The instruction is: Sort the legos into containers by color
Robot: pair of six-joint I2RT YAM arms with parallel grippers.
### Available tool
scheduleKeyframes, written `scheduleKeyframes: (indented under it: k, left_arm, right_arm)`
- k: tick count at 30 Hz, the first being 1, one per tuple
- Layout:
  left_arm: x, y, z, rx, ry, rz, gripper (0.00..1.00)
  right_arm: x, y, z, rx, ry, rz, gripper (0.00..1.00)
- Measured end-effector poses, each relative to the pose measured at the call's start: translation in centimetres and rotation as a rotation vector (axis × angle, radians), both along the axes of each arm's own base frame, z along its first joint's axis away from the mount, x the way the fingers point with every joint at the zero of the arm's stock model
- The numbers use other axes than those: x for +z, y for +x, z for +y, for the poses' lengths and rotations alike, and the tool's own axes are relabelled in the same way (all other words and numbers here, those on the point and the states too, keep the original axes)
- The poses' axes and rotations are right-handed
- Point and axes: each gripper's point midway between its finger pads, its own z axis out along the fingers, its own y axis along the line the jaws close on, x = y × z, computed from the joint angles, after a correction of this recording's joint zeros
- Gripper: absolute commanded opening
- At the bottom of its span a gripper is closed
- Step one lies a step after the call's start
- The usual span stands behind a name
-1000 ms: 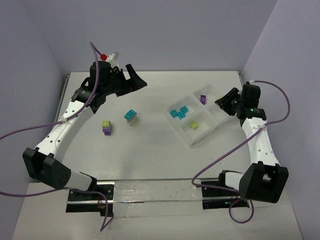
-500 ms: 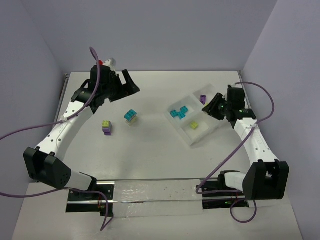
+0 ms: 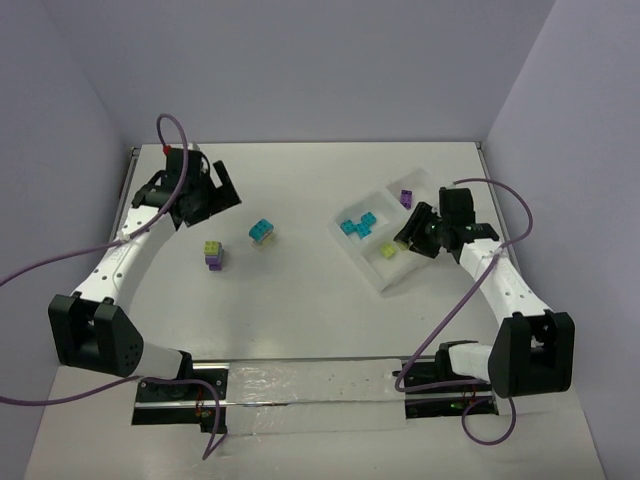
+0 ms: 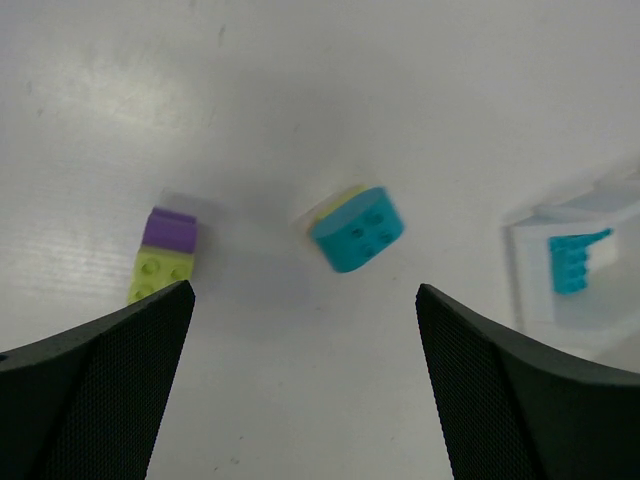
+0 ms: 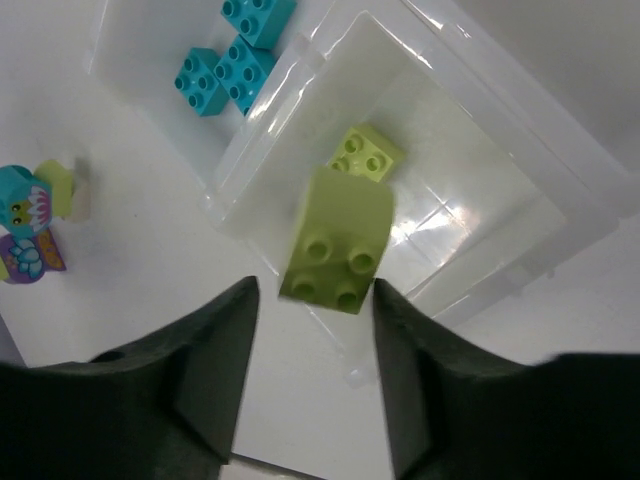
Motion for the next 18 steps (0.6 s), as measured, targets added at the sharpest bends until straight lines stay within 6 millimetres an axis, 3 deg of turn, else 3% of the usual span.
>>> scheduleKeyframes:
  k: [4, 9, 13, 18]
  left_arm:
    - [-2.9, -1.7, 1.4, 0.030, 0.063, 0.084, 0.99]
    - [-3.4, -1.7, 3.5, 0.100, 0.155, 0.088, 0.91]
    - [-4.3, -1.5, 4.6, 0.126, 0.213, 0.109, 0.84]
    - [-6.6, -1.6, 5.1, 0.126, 0.264, 0.173, 0.85]
  right_arm:
    - [-0.4, 0.0, 0.1, 0.007, -0.004, 0.012, 0.77]
    - [-0.6, 0.2, 0.2, 0.017, -0.011, 0.020, 0.77]
    - [0.4, 0.8, 0.3, 0.020, -0.011, -0.007, 0.77]
    - [2.1, 1.8, 0.4, 0.021, -0.009, -0.051, 0.77]
